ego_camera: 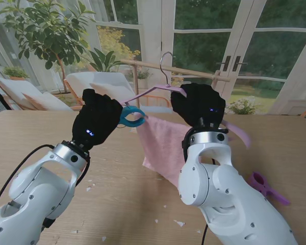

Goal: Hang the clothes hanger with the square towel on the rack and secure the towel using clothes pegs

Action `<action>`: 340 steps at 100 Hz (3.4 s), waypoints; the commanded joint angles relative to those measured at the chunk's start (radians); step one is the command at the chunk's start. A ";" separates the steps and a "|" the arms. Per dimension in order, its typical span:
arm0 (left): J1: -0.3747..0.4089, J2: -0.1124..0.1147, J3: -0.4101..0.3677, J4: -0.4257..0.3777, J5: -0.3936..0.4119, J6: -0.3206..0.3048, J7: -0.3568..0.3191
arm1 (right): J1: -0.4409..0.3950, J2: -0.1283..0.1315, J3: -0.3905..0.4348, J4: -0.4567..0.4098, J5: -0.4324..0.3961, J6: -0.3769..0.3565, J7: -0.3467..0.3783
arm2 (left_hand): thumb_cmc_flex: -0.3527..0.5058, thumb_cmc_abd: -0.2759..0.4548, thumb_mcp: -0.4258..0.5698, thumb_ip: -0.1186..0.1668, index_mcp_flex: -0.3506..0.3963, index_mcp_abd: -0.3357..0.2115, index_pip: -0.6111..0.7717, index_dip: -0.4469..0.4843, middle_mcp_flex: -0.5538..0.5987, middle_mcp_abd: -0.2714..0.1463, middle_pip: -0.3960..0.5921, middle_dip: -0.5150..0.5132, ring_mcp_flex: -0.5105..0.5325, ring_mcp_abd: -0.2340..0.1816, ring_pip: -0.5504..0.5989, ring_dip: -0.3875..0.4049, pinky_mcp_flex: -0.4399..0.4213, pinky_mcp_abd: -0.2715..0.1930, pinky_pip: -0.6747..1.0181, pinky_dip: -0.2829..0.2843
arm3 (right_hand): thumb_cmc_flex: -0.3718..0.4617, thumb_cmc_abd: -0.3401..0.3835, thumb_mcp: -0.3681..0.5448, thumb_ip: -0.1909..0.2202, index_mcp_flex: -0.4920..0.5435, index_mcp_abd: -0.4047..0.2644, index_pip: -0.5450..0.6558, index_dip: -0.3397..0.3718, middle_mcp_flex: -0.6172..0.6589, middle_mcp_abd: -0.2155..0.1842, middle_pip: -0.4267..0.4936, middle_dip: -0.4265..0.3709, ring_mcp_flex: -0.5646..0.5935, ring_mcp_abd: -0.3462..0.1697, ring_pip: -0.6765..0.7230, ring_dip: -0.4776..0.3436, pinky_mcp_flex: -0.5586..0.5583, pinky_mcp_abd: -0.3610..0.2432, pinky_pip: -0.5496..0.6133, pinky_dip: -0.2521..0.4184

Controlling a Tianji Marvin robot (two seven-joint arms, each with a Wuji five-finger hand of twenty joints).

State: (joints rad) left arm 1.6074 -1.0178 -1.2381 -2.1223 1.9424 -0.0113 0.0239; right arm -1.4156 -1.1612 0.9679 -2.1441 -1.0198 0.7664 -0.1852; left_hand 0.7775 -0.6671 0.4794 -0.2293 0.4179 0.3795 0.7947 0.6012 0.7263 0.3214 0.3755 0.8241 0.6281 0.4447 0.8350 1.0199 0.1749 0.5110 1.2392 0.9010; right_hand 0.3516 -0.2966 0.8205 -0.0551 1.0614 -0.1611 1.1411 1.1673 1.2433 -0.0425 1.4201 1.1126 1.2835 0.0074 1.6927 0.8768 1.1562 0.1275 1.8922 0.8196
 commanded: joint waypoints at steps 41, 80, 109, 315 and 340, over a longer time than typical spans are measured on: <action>-0.076 0.000 0.081 0.023 0.068 -0.005 -0.104 | -0.003 -0.008 -0.022 -0.009 -0.017 -0.011 0.006 | 0.487 0.266 0.210 0.061 0.063 -0.027 0.142 0.054 0.187 -0.081 0.386 0.115 0.042 -0.029 0.057 0.018 0.016 0.030 0.051 0.038 | -0.024 0.082 -0.021 0.039 0.023 -0.011 0.010 0.016 0.029 0.012 0.040 0.019 0.028 0.001 0.102 0.026 0.080 -0.180 0.202 0.052; -0.113 0.001 0.123 0.058 0.098 0.009 -0.122 | -0.007 -0.007 -0.020 -0.008 -0.019 -0.021 0.004 | 0.477 0.331 0.275 0.122 0.208 -0.109 0.214 0.164 0.245 -0.140 0.550 0.199 0.121 -0.043 0.171 0.063 0.090 0.034 0.096 0.110 | -0.024 0.083 -0.021 0.039 0.025 -0.009 0.012 0.018 0.034 0.010 0.041 0.020 0.028 -0.003 0.105 0.033 0.081 -0.183 0.202 0.062; -0.123 0.000 0.131 0.069 0.050 0.026 -0.086 | -0.007 -0.007 -0.022 -0.006 -0.019 -0.024 0.004 | 0.419 0.371 0.349 0.204 0.335 -0.192 0.342 0.372 0.310 -0.143 0.609 0.272 0.194 -0.037 0.265 0.101 0.163 0.057 0.144 0.199 | -0.024 0.082 -0.021 0.039 0.025 -0.009 0.012 0.018 0.034 0.010 0.041 0.021 0.028 -0.004 0.104 0.036 0.081 -0.186 0.202 0.065; 0.078 -0.030 -0.176 -0.209 -0.443 -0.137 -0.334 | -0.024 0.000 0.021 -0.021 -0.016 -0.015 0.030 | -0.380 0.257 0.225 0.095 -0.117 -0.035 -0.606 -0.256 -0.369 -0.047 -0.102 -0.484 -0.406 -0.089 -0.509 -0.389 -0.231 -0.002 -0.474 -0.186 | -0.022 0.082 -0.024 0.039 0.025 -0.010 0.010 0.019 0.034 0.009 0.041 0.022 0.028 -0.004 0.102 0.039 0.081 -0.187 0.202 0.065; -0.001 -0.031 -0.168 -0.138 -0.737 -0.153 -0.284 | -0.040 -0.001 0.022 -0.029 -0.001 -0.047 0.020 | -0.300 0.229 0.317 0.123 -0.095 -0.064 -0.568 -0.240 -0.354 -0.064 -0.079 -0.464 -0.421 -0.099 -0.511 -0.385 -0.240 -0.016 -0.492 -0.183 | -0.023 0.081 -0.024 0.039 0.025 -0.010 0.010 0.019 0.034 0.009 0.041 0.022 0.028 -0.005 0.103 0.039 0.081 -0.187 0.202 0.065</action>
State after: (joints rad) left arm 1.6399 -1.0457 -1.4185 -2.2854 1.1935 -0.1581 -0.2492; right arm -1.4444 -1.1552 0.9923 -2.1560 -1.0265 0.7323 -0.1728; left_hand 0.4524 -0.4310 0.7517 -0.1292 0.3085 0.3134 0.2150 0.3475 0.3729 0.2432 0.2822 0.3449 0.2348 0.3376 0.3391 0.6322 -0.0436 0.4978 0.7849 0.7166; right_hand 0.3523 -0.2852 0.8184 -0.0494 1.0614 -0.1616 1.1411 1.1682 1.2437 -0.0450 1.4202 1.1146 1.2843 0.0034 1.6962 0.8989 1.1573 0.1201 1.8930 0.8534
